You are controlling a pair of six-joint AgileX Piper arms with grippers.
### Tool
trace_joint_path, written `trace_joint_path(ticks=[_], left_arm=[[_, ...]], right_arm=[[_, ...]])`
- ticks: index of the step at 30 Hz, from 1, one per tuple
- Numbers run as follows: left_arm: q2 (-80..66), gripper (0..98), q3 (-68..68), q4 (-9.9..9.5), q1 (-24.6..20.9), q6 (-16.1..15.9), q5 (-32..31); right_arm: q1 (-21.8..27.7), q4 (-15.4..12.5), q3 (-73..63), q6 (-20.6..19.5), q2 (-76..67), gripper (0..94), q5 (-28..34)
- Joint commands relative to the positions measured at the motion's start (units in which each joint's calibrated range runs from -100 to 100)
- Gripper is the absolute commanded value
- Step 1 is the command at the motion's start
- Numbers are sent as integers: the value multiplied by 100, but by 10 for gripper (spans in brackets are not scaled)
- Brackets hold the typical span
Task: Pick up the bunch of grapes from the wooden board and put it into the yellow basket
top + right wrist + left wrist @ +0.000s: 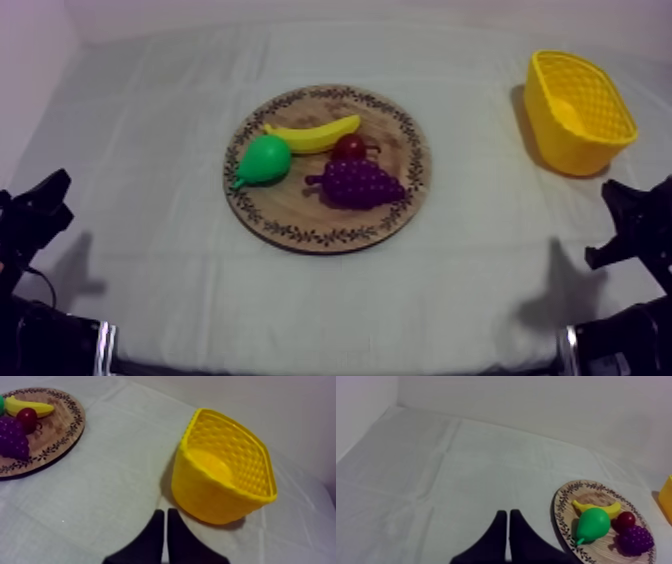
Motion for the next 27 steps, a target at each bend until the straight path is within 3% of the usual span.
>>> trace_joint_path(ticks=[1, 20, 27], left_arm=[[0, 1, -3, -3, 0, 1, -3], [0, 1, -3, -3, 0, 1, -3], [0, 1, -3, -3, 0, 1, -3]], right_arm=[[1, 2, 15, -158, -2, 4, -2], [-18, 8, 9, -234, -2, 4, -34], [-196, 194, -195, -456, 204, 3, -359]])
